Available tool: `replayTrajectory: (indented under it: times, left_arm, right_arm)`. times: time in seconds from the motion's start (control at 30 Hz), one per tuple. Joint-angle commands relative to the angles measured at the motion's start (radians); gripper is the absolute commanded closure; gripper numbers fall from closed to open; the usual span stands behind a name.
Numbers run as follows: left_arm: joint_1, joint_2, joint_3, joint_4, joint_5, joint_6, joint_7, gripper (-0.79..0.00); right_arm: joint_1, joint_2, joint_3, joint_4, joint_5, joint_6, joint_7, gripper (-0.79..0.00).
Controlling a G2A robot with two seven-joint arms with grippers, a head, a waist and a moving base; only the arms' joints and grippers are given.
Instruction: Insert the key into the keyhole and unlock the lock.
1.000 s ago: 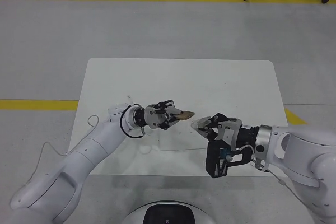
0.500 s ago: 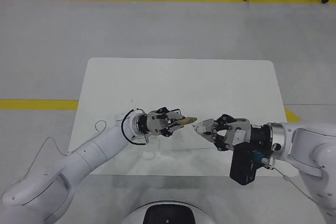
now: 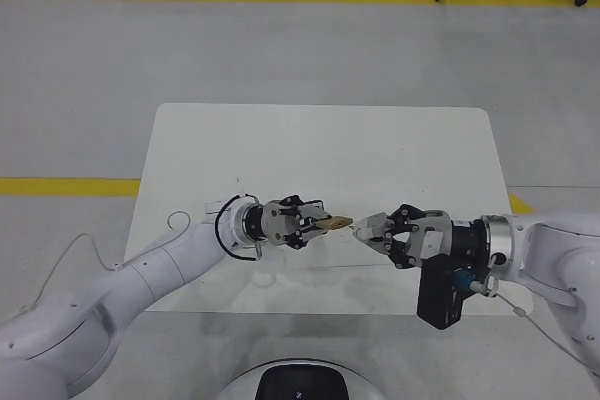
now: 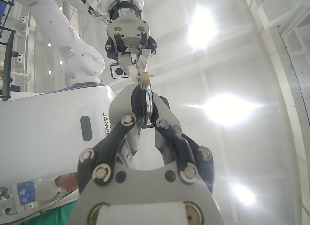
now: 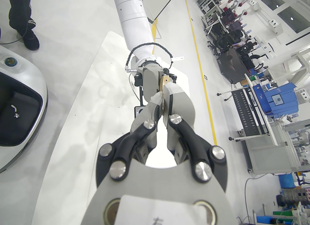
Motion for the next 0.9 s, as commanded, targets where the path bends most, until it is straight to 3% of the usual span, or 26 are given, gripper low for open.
replayTrajectory:
  times: [0.0, 0.43, 0.87]
  left_arm:
    - [-0.002, 0.001, 0.005, -0.001, 0.001, 0.000, 0.000, 0.000]
    - [-0.013, 0.000, 0.016, -0.002, 0.016, 0.000, 0.000, 0.000]
    - [-0.017, -0.005, 0.022, 0.002, 0.027, 0.000, 0.000, 0.000]
  right_arm:
    - [0.004, 0.007, -0.003, 0.003, 0.001, 0.000, -0.007, 0.000]
    - [0.024, 0.038, -0.030, -0.003, 0.014, 0.000, -0.001, 0.000]
    - [0.047, 0.042, -0.046, -0.001, 0.051, 0.000, 0.014, 0.000]
